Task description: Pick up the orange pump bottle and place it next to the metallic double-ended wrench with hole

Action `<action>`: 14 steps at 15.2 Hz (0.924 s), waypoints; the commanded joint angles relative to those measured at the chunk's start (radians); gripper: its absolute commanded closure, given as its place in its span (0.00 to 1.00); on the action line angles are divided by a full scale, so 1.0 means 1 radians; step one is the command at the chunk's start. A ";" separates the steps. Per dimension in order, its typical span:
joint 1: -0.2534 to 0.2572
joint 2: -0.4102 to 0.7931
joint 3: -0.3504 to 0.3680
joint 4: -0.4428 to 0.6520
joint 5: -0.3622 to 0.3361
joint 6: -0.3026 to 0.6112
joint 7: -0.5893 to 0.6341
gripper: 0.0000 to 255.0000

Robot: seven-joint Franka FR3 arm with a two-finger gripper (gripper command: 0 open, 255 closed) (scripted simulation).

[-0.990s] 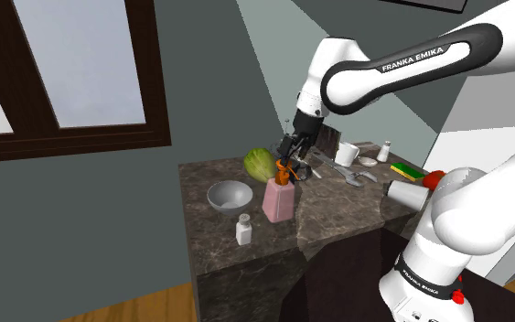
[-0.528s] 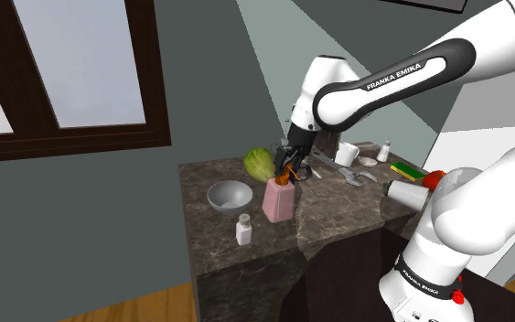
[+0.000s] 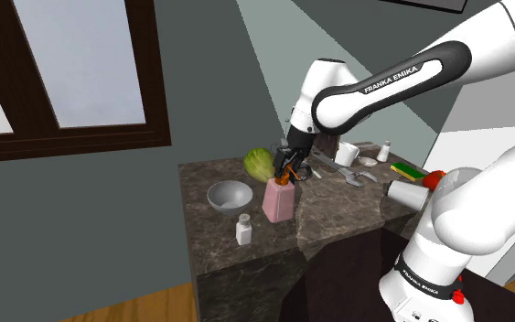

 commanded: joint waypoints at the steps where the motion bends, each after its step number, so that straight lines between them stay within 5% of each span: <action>1: 0.000 0.000 0.000 0.000 0.000 0.000 0.000 1.00; 14: -0.002 -0.031 -0.002 0.034 -0.004 -0.065 0.003 1.00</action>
